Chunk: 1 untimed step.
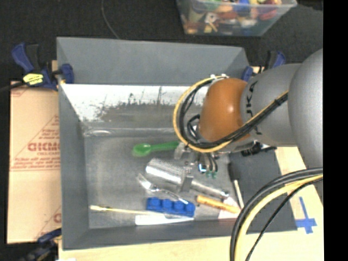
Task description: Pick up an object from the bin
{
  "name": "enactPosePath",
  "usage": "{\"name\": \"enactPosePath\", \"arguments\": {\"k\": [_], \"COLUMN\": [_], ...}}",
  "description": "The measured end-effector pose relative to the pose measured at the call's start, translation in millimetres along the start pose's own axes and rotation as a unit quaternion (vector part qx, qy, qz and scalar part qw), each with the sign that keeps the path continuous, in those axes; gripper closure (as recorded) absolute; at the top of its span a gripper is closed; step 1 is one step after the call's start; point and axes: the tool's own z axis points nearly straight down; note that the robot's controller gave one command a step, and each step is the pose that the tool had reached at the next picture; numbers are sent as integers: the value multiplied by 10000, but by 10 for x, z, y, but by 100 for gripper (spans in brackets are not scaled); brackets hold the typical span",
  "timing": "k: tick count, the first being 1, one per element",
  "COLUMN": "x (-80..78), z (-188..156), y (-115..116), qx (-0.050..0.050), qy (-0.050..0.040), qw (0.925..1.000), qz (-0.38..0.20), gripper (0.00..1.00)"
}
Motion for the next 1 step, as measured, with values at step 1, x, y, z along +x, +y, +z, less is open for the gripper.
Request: {"name": "enactPosePath", "arguments": {"k": [1], "x": [160], "z": [288], "y": [-84], "qx": [-9], "qy": [-86], "qw": [9829], "qz": [1839], "gripper": [0]}}
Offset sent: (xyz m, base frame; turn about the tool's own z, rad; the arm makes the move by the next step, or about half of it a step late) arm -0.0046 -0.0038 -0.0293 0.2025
